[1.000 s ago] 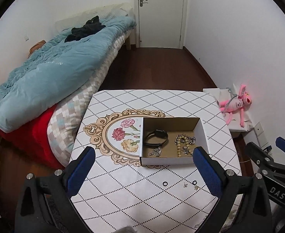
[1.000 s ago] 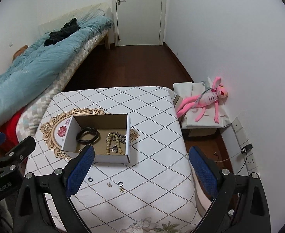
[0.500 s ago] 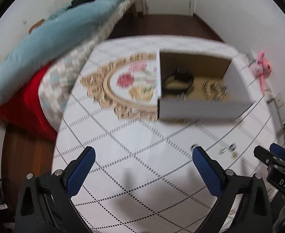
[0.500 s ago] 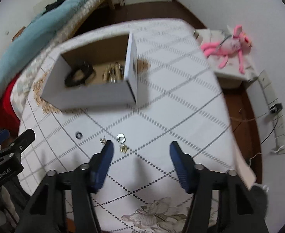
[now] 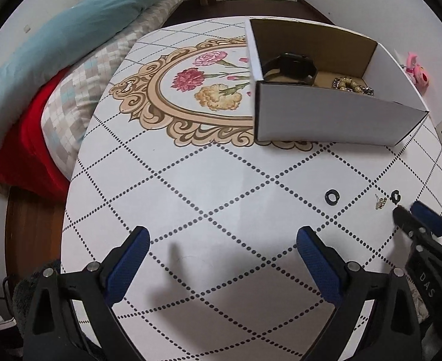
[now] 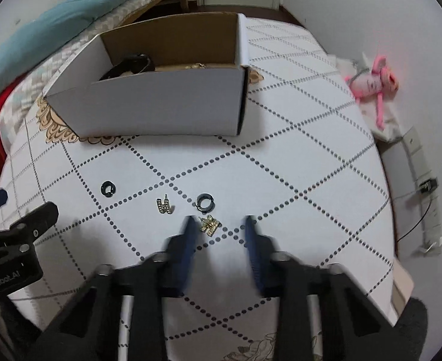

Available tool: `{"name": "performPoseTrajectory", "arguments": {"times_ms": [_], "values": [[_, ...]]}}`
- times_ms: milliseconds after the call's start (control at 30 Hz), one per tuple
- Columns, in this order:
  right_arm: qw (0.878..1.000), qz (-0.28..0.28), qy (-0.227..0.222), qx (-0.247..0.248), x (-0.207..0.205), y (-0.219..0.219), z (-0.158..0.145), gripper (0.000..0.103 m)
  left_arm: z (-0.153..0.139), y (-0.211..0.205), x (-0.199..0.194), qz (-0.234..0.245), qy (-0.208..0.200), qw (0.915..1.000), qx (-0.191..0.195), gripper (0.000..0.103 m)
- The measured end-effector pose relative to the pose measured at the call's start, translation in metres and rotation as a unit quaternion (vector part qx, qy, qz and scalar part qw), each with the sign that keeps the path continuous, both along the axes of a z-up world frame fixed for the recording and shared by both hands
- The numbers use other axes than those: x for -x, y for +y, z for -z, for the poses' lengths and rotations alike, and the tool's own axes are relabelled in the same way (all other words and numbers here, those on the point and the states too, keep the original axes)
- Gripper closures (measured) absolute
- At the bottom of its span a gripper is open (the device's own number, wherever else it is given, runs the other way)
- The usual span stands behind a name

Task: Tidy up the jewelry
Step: 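Grasp a small gold charm with the right tool while the left tool grasps a black ring, then carry the ring with the left tool while the right tool carries the charm, releasing both into the box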

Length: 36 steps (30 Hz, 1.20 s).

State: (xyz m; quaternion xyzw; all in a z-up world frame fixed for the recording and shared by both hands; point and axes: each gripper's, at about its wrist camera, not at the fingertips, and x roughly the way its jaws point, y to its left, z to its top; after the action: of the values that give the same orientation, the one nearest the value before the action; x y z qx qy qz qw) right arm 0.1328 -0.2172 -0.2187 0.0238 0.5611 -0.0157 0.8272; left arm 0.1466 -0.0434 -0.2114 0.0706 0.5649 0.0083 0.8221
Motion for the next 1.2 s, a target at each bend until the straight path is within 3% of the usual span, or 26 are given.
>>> {"name": "performPoseTrajectory", "arguments": {"times_ms": [100,433,500,533,567,600,633,767,833,900,967,1200], "values": [[1.0,-0.002,0.0,0.01,0.0,0.004,0.002,0.094,0.001,-0.005,-0.001,0.008,-0.002,1.0,0.002,0.004],[0.997,0.057,-0.012,-0.043,0.0,-0.039,-0.023,0.095,0.003,-0.042,-0.009,0.05,-0.007,0.9981,0.036,0.006],[0.997,0.064,-0.012,-0.045,-0.002,-0.045,-0.025,0.095,0.006,-0.049,-0.012,0.059,-0.001,0.9975,0.037,0.027],[0.997,0.067,-0.013,-0.044,-0.003,-0.048,-0.025,0.095,0.009,-0.053,-0.013,0.063,0.003,0.9973,0.039,0.03],[0.997,0.07,-0.011,-0.044,-0.004,-0.051,-0.025,0.095,0.01,-0.055,-0.013,0.066,0.004,0.9969,0.041,0.04],[0.996,0.071,-0.01,-0.043,-0.004,-0.052,-0.025,0.095,0.011,-0.058,-0.012,0.071,0.005,0.9966,0.042,0.058],[0.996,0.073,-0.01,-0.042,-0.003,-0.053,-0.024,0.095,0.013,-0.06,-0.013,0.074,0.006,0.9964,0.041,0.062],[0.996,0.079,-0.009,-0.044,-0.002,-0.058,-0.024,0.095,0.011,-0.062,-0.014,0.079,0.001,0.9956,0.051,0.076],[0.996,0.081,-0.008,-0.047,-0.001,-0.059,-0.023,0.095,0.012,-0.061,-0.018,0.078,0.001,0.9956,0.052,0.077],[0.995,0.083,-0.009,-0.047,-0.001,-0.059,-0.023,0.095,0.011,-0.061,-0.019,0.081,0.0,0.9951,0.057,0.089],[0.995,0.083,-0.01,-0.048,-0.001,-0.059,-0.024,0.095,0.011,-0.062,-0.019,0.082,0.0,0.9948,0.059,0.093],[0.995,0.085,-0.018,-0.051,0.0,-0.061,-0.031,0.095,0.009,-0.061,-0.019,0.082,-0.005,0.9944,0.068,0.093]]}}
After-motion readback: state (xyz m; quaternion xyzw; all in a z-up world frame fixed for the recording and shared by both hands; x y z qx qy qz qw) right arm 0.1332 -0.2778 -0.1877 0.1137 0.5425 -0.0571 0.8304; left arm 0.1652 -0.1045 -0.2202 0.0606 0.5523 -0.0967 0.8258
